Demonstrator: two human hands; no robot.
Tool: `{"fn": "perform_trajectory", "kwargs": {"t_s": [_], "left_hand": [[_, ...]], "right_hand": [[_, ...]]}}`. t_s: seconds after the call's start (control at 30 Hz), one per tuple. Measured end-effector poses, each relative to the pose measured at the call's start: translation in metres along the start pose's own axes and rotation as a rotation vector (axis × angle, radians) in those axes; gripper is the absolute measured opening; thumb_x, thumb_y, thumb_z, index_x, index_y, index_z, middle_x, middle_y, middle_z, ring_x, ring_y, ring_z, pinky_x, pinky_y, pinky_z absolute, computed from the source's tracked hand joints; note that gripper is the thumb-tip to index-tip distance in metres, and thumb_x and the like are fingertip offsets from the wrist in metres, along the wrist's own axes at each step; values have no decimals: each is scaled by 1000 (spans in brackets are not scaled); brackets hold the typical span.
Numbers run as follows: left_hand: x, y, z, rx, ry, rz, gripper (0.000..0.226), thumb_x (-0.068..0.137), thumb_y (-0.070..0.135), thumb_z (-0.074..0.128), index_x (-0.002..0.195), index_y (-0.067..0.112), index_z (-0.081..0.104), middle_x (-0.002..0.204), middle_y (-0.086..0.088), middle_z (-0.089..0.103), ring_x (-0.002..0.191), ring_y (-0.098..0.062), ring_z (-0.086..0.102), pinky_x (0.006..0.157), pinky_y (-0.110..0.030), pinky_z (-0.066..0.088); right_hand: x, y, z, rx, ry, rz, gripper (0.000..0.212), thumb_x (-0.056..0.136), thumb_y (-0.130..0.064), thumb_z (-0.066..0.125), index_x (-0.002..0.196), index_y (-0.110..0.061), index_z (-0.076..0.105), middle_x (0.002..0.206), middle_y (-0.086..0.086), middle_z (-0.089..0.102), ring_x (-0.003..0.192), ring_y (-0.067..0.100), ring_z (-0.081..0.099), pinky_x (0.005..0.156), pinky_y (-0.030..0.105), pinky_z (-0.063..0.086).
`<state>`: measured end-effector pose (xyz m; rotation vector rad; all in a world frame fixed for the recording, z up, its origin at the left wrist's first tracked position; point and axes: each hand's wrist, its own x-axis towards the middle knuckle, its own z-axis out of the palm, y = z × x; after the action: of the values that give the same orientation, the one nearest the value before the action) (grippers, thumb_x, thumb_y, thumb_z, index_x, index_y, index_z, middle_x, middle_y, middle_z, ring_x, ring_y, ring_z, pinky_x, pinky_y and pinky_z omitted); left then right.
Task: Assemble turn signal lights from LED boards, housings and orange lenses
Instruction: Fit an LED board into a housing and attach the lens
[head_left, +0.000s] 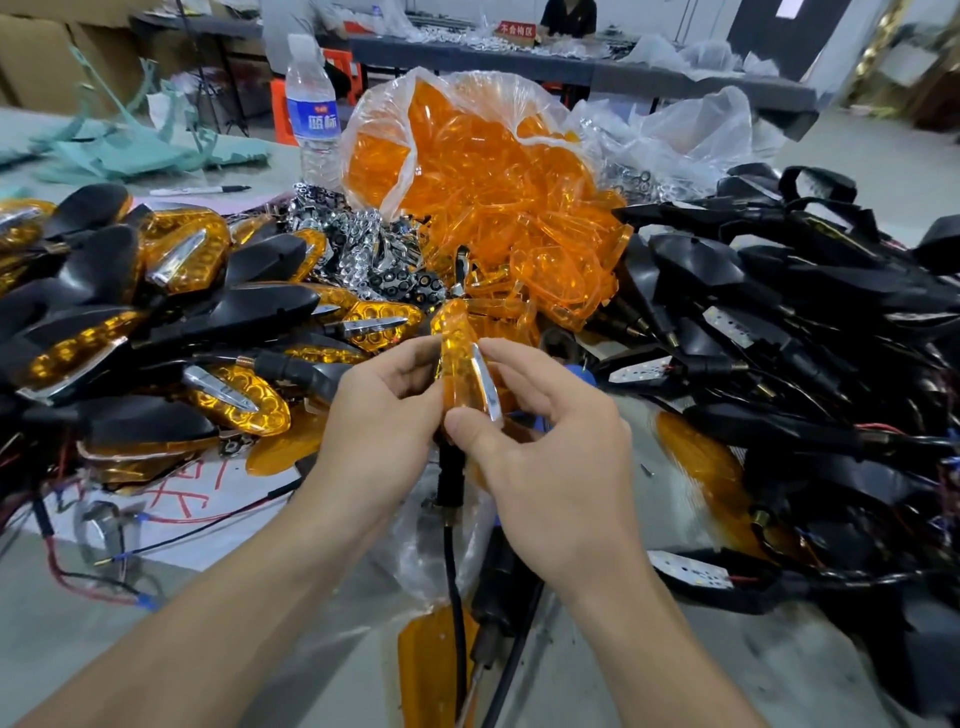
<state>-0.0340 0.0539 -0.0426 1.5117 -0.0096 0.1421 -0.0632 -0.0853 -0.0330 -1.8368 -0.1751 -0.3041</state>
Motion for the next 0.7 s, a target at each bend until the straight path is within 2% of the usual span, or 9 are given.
{"fn": "perform_trajectory", "kwargs": {"t_s": [0.17, 0.27, 0.33, 0.47, 0.57, 0.7], "left_hand": [[-1, 4, -2, -235, -55, -122, 34, 92, 18, 70, 126, 16, 73, 116, -9, 79, 114, -28, 73, 100, -46, 57], [-1, 7, -4, -366, -117, -175, 31, 103, 21, 56, 129, 16, 72, 121, -12, 76, 114, -28, 73, 87, -36, 63], [1, 9, -6, -390, -149, -180, 35, 98, 19, 56, 131, 14, 69, 123, -12, 76, 113, -27, 73, 85, -32, 63], [6, 9, -12, -388, -162, -170, 49, 82, 14, 66, 131, 11, 69, 123, -13, 75, 107, -27, 75, 82, -32, 63], [7, 9, -15, -436, -166, -162, 50, 79, 9, 69, 128, 12, 72, 119, -12, 77, 101, -25, 76, 79, -31, 63], [5, 8, -15, -493, -187, -152, 47, 73, 4, 72, 118, 16, 79, 117, -9, 78, 101, -22, 77, 78, -29, 63]], "right_hand": [[0, 5, 2, 28, 16, -16, 38, 87, -16, 83, 118, -36, 72, 102, -30, 73, 93, -8, 70, 81, 15, 57], [0, 5, 2, 56, 35, -42, 37, 85, -12, 83, 114, -33, 74, 98, -32, 73, 88, -10, 70, 75, 9, 53], [1, 5, 0, 80, 33, -42, 37, 84, -9, 83, 112, -32, 75, 95, -33, 73, 86, -12, 69, 73, 6, 51], [1, 3, -2, 120, -5, -8, 38, 85, -7, 83, 112, -31, 75, 94, -31, 74, 86, -9, 70, 75, 10, 53], [1, 0, -3, 141, -17, 4, 38, 84, -6, 83, 114, -29, 76, 95, -27, 76, 87, -6, 72, 77, 14, 56], [2, -2, -6, 140, -34, -7, 40, 81, -3, 84, 109, -31, 76, 91, -31, 75, 85, -8, 71, 72, 10, 53]]}}
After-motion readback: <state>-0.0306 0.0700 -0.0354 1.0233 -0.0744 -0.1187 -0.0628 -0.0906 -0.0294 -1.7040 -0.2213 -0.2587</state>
